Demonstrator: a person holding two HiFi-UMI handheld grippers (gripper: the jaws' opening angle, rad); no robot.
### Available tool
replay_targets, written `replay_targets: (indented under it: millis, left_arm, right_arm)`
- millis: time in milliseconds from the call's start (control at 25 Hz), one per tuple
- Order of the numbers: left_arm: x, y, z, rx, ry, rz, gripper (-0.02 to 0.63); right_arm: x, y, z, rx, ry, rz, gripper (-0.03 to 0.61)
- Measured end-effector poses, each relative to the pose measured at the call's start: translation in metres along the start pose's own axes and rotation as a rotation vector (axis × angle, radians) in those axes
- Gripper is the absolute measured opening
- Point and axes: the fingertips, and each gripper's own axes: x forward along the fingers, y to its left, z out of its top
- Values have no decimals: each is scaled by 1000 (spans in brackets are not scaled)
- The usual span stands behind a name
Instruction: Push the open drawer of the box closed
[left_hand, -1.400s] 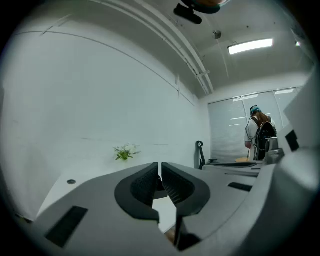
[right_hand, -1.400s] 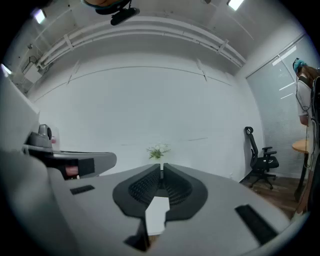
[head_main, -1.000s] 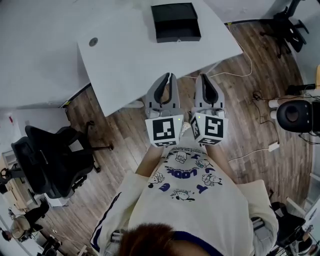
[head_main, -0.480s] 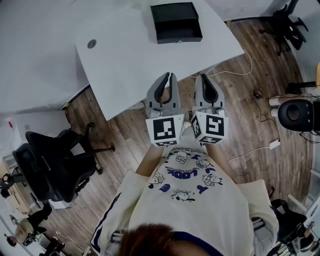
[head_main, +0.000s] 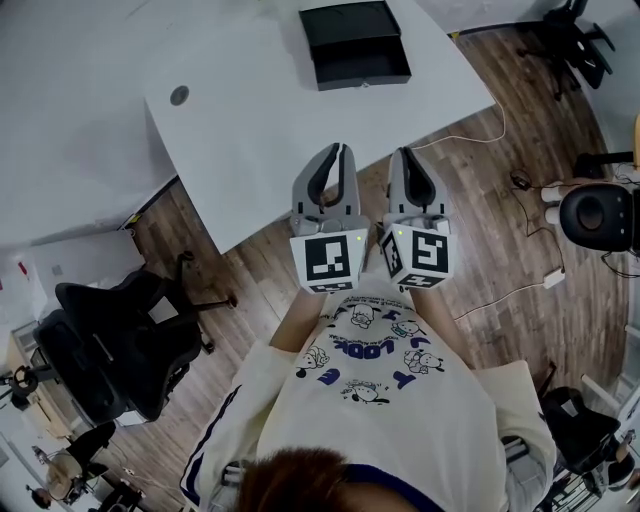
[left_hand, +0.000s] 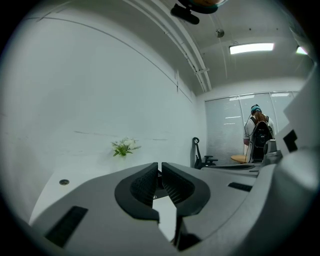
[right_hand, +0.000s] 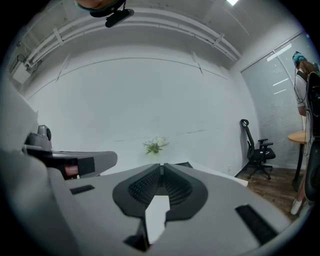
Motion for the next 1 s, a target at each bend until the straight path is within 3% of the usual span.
replay_targets:
  millis: [480, 1000]
  left_arm:
    - [32, 16, -13, -21, 49, 7, 32]
    - [100, 36, -23, -15, 84, 61, 32]
  right_arm:
    - [39, -8, -10, -3, 56, -2, 40]
    - [109, -28, -15, -28, 101, 54, 40]
